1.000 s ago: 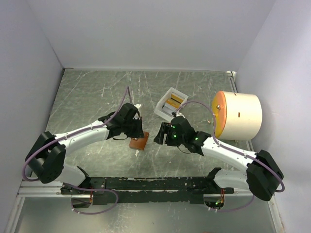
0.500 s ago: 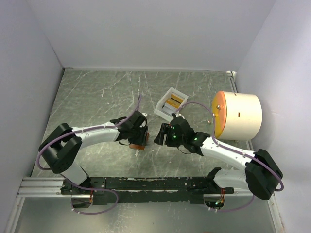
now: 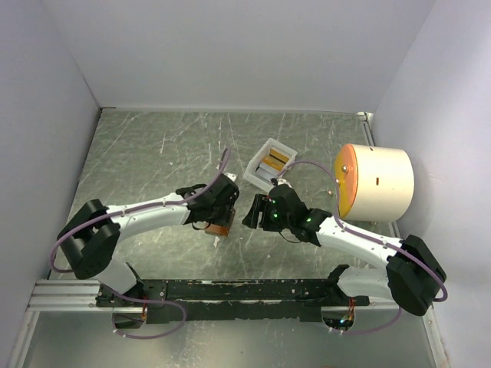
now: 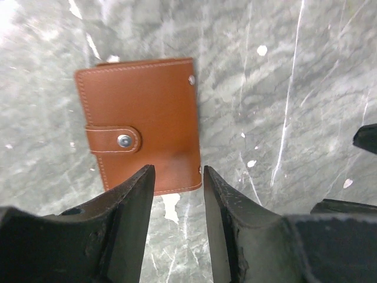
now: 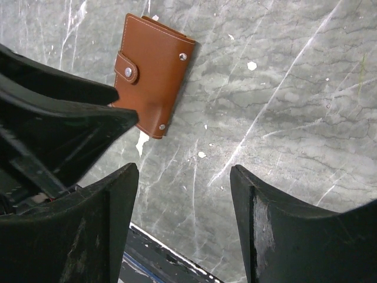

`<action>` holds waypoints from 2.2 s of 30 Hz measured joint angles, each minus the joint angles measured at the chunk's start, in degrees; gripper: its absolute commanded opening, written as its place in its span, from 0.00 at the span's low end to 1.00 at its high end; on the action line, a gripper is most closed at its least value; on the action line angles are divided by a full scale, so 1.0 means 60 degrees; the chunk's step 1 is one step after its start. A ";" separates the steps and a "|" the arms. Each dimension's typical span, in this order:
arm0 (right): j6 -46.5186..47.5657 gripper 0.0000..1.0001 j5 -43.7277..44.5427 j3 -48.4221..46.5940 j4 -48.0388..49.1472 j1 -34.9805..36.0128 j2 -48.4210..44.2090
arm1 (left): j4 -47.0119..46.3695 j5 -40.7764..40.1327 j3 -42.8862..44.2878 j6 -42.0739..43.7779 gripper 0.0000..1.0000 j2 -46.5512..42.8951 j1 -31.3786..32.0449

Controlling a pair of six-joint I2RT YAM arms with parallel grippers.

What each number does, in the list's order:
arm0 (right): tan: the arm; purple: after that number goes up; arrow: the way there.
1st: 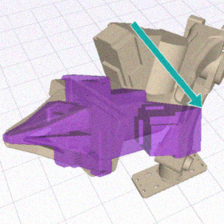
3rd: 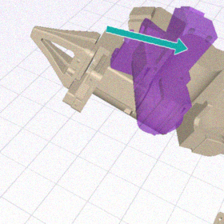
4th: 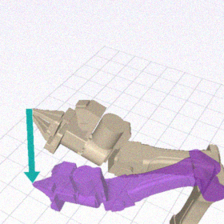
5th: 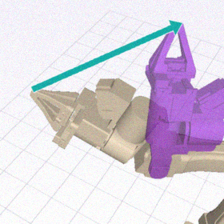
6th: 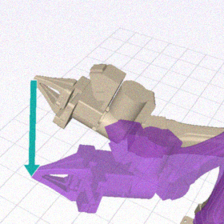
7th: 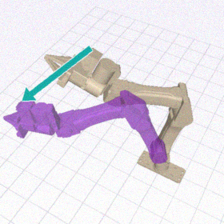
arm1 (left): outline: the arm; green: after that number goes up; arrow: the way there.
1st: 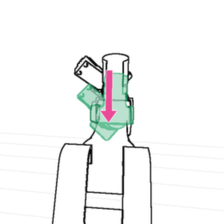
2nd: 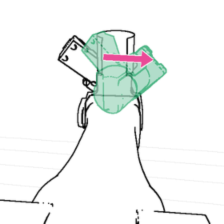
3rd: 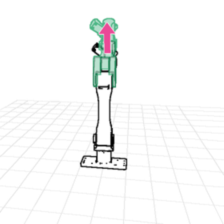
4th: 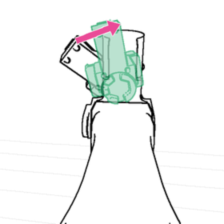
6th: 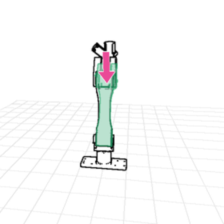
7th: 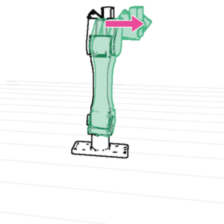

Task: Put the credit cards into the card holder
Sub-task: Open the card holder at the center of the board.

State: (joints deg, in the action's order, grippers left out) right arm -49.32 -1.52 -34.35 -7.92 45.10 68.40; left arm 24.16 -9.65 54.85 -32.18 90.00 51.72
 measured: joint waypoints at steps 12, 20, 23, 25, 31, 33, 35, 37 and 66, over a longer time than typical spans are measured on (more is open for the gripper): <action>0.0004 0.63 -0.0007 0.0051 0.0069 0.0004 -0.0015 | 0.0488 -0.1239 0.0211 0.0011 0.53 0.0364 -0.0051; 0.0011 0.63 -0.0011 0.0051 0.0073 0.0004 -0.0018 | 0.0484 -0.1384 0.0259 0.0091 0.54 0.0994 -0.0098; 0.0025 0.63 -0.0011 0.0051 0.0102 0.0004 -0.0018 | 0.0499 -0.1457 0.0350 0.0142 0.52 0.1096 -0.0095; 0.0040 0.63 -0.0015 0.0051 0.0135 0.0004 -0.0018 | 0.0510 -0.1548 0.0404 0.0142 0.52 0.1133 -0.0095; 0.0051 0.63 -0.0036 0.0051 0.0146 0.0004 -0.0018 | 0.0557 -0.1789 0.0426 0.0149 0.54 0.1005 -0.0102; 0.0051 0.62 -0.0036 0.0051 0.0160 0.0004 -0.0018 | 0.0648 -0.1883 0.0477 0.0168 0.55 0.0867 -0.0106; 0.0051 0.62 -0.0040 0.0051 0.0193 0.0004 -0.0011 | 0.0696 -0.2004 0.0594 0.0215 0.55 0.0758 -0.0106; 0.0051 0.62 -0.0044 0.0051 0.0215 0.0004 0.0004 | 0.0688 -0.2095 0.0699 0.0251 0.55 0.0736 -0.0109; -0.0087 0.60 -0.0208 0.0135 0.0503 0.0004 0.0127 | 0.0444 -0.2200 0.0776 0.0350 0.07 0.1475 -0.0175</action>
State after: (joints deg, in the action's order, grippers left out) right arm -49.84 -2.76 -33.54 -4.91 45.12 69.17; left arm 26.83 -22.85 59.51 -30.09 98.85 50.68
